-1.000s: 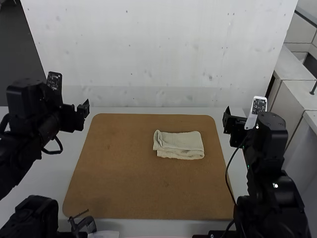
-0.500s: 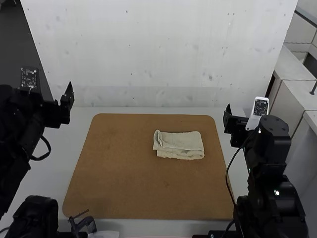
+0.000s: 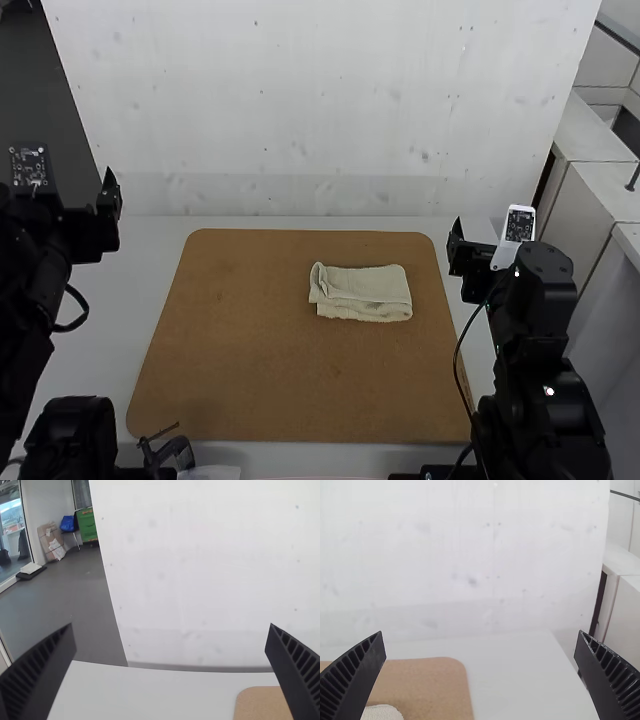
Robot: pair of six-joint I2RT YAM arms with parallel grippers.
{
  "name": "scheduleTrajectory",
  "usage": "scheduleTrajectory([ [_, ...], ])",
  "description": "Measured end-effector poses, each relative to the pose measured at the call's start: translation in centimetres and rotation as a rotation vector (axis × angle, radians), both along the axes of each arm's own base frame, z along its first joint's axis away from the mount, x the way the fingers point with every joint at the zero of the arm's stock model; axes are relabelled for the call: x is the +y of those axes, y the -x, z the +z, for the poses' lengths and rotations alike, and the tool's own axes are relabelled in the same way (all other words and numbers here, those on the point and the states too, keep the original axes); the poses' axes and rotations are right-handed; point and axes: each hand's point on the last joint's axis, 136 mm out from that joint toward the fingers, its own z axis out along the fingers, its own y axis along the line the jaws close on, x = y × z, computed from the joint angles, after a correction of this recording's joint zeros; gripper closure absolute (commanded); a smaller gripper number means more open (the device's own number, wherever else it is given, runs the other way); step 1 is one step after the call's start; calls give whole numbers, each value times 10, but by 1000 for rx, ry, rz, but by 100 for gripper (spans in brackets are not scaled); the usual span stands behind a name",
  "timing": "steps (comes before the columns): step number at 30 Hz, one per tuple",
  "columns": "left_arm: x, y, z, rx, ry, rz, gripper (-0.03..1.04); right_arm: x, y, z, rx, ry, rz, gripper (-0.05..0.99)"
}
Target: Fold the towel.
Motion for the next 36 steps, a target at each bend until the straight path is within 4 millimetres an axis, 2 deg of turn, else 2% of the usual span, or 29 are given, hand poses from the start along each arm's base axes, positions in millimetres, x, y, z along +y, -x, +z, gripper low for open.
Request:
scheduleTrajectory([
  [4, -7, -1, -9, -39, 1, -39, 4, 0, -1, -3, 5, -2, 0, -3],
  [12, -33, -21, -72, 83, 10, -196, 4, 3, 0, -19, 59, -13, 15, -3],
  [22, -49, -28, -123, 176, 28, -290, 4, 9, 0, -25, 79, -33, 47, -3],
  [34, -56, -29, -121, 168, 30, -326, 6, 18, -1, -25, 76, -73, 95, -3],
  [36, -51, -29, -121, 165, 36, -296, 2, 18, -1, -25, 76, -76, 98, -3],
])
